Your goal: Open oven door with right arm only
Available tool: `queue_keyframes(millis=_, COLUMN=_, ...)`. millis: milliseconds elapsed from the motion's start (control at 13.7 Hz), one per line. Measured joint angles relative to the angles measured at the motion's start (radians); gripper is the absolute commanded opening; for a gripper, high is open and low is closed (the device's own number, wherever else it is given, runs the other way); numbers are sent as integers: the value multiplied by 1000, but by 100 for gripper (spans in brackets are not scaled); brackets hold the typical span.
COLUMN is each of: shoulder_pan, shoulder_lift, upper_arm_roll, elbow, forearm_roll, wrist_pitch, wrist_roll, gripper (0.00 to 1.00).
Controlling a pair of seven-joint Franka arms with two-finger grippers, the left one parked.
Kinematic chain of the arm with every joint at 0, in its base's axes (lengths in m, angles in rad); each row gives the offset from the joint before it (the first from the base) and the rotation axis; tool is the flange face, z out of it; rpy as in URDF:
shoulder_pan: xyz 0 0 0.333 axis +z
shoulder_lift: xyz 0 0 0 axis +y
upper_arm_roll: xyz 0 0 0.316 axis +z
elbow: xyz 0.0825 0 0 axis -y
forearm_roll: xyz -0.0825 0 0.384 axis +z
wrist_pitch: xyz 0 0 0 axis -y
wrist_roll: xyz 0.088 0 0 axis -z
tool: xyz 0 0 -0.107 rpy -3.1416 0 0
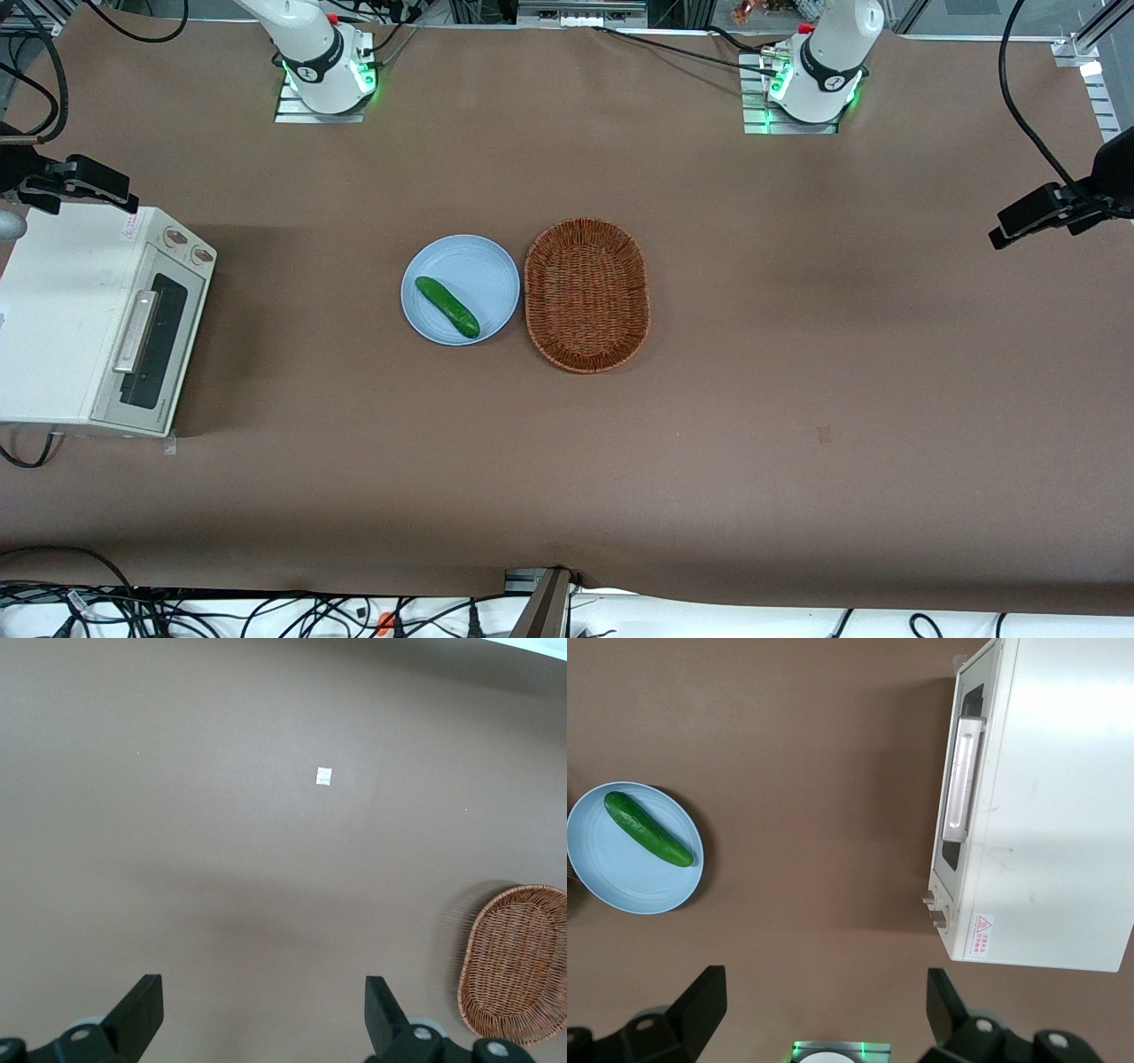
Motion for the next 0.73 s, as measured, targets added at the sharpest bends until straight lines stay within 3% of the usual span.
queue_keyframes(millis=437, shoulder_pan=21, shoulder_lift=24, upper_arm_roll=5, elbow=-1, forearm_roll=0, wrist_pitch=-10, wrist_roll=-1, gripper=97)
queue_keyframes(millis=583, shoulder_pan=29, shoulder_lift=39, upper_arm_roll=5, elbow=-1, forearm_roll=0, wrist_pitch=-14, wrist_roll=-1, gripper=86)
queue_keyframes(millis=728, shoulder_pan=32, shoulder_lift=53, upper_arm_roll=6, elbow=-2, forearm_roll=0, wrist_pitch=-24, wrist_roll=-1, gripper=66)
